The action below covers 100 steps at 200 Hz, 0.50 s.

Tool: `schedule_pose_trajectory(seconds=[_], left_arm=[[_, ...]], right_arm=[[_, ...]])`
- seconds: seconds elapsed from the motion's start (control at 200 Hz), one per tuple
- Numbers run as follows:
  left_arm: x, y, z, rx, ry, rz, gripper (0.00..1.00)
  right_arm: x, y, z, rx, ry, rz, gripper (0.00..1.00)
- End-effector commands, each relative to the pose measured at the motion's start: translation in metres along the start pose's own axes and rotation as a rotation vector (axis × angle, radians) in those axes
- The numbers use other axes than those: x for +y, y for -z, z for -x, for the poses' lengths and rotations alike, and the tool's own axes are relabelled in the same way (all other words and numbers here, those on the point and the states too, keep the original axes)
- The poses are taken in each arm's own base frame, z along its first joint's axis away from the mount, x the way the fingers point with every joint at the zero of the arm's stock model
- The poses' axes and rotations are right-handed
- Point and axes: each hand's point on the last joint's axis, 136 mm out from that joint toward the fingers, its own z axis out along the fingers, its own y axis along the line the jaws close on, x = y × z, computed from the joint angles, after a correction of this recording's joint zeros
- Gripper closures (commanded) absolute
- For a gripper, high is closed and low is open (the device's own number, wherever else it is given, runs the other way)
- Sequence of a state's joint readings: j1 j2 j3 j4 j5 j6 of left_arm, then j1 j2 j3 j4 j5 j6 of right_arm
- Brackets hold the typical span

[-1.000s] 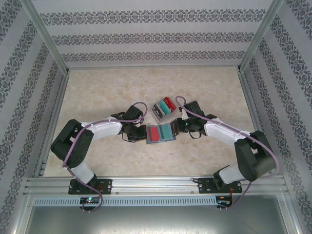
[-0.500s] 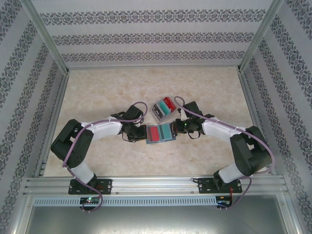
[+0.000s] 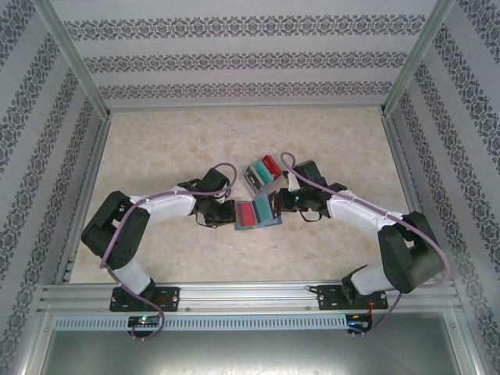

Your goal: Put the credit cards into the card holder

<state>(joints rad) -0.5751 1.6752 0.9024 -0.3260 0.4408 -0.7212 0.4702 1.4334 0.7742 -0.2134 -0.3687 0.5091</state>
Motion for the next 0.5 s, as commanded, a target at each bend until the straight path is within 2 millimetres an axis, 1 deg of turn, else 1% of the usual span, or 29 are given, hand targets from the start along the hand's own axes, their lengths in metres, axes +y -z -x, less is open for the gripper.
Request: schedule_pose_trajectory(seconds=[0.0, 0.03, 0.105, 0.185, 0.23, 0.29, 0.38, 0.45, 0.495], left_arm=[[-0.013, 0.003, 0.005, -0.015, -0.053, -0.028, 1.00], [-0.013, 0.004, 0.006, -0.020, -0.055, -0.029, 1.00], [-0.014, 0.005, 0.006, -0.024, -0.058, -0.029, 1.00], [-0.015, 0.006, 0.007, -0.029, -0.061, -0.030, 1.00], [-0.015, 0.006, 0.008, -0.029, -0.064, -0.033, 1.00], [-0.015, 0.005, 0.008, -0.027, -0.063, -0.030, 1.00], [-0.015, 0.004, 0.008, -0.022, -0.061, -0.033, 1.00], [-0.015, 0.004, 0.008, -0.022, -0.062, -0.034, 1.00], [-0.016, 0.004, 0.008, -0.023, -0.063, -0.036, 1.00]], right_arm=[[0.014, 0.007, 0.007, -0.014, 0.008, 0.026, 1.00], [0.016, 0.007, 0.006, -0.009, 0.016, 0.033, 1.00], [0.035, 0.011, 0.009, -0.014, 0.055, 0.113, 1.00], [0.027, 0.013, 0.012, -0.019, 0.024, 0.044, 1.00], [0.027, 0.011, 0.012, -0.013, 0.041, 0.047, 1.00], [0.022, 0.006, 0.010, -0.002, 0.018, 0.032, 1.00], [0.030, 0.000, 0.006, 0.028, 0.016, 0.079, 1.00], [0.026, -0.002, 0.006, 0.024, 0.016, 0.042, 1.00], [0.028, -0.002, 0.007, 0.021, 0.021, 0.051, 1.00]])
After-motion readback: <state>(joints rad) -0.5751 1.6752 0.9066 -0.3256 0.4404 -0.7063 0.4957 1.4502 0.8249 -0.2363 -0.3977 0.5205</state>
